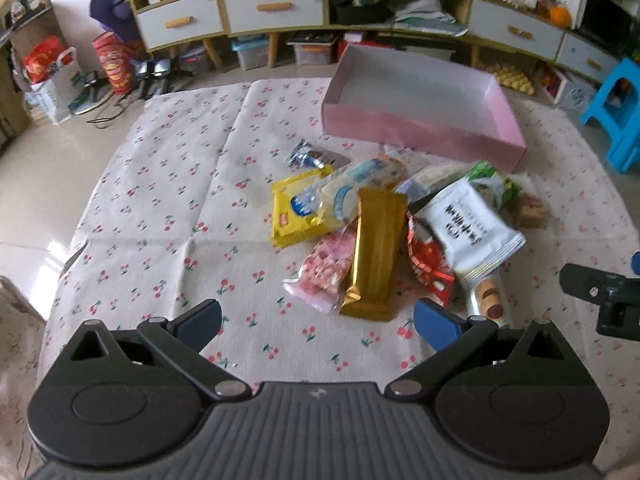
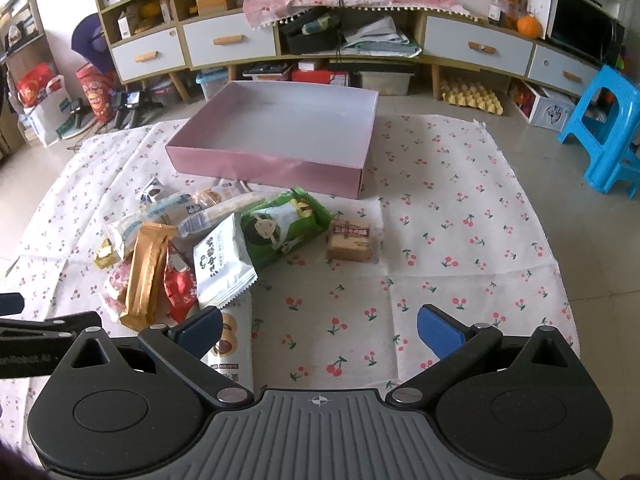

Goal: Organize snacks
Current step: 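Grasp the gold bar with the left tool while the right tool grasps the white bag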

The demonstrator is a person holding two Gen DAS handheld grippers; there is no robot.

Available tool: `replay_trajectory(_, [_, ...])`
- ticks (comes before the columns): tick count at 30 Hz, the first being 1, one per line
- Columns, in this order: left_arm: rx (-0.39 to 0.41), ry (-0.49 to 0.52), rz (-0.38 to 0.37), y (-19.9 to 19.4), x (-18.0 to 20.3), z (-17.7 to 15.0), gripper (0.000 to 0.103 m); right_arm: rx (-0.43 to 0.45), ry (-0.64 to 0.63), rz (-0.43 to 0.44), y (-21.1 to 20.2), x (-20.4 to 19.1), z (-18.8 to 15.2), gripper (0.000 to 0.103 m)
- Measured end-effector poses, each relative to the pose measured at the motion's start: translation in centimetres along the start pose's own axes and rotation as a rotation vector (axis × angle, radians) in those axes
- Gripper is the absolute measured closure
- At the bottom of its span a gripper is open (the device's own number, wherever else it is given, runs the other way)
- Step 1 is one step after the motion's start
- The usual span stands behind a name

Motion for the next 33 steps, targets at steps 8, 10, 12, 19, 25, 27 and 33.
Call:
replay_trajectory(8, [0.074,0.052,-0.090,-0.9,-0.9,2.9,0.002,0.024,0.021,0.121,-1.2,0.9,3.1,0.000])
replay_trajectory(10, [0.074,0.046,-0.139,-0.4,-1.1,3.3,0.008,0.039,0.025,0.146,-1.0,0.9,3.8,0.000])
replay_trajectory(12, [0.072,0.038,-0.192,0.0,-1.2,3.1,0.019,0.075,0.021,0.154,-0.6,0.9,4.1,0.000])
replay_trajectory(19, [0.027,0.040,-0.326,3.6,-0.9,1.3,0.049,0.093,0.119,0.342,2.9,2.1,2.7,0.001])
replay_trajectory(25, [0.034,0.041,-0.364,4.5,-0.5,1.6,0.057,0.073,0.180,0.403,5.0,2.2,2.8,0.015])
replay_trajectory(27, [0.020,0.043,-0.363,4.9,-0.2,1.8,0.057,0.050,0.193,0.411,5.8,2.1,2.7,0.027])
replay_trajectory(33, [0.001,0.100,-0.301,6.0,0.4,1.5,0.060,0.018,0.220,0.417,7.0,2.0,2.6,0.044])
Point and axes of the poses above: each gripper's, at about its wrist camera, not at the fingertips, and y roughly the way its jaws point, x to its right, z to its top, the point moved 1 cm from there along y, roughly the way its jaws point, and after that the axes turned 12 degrees about -y, right-handed, at the moved point
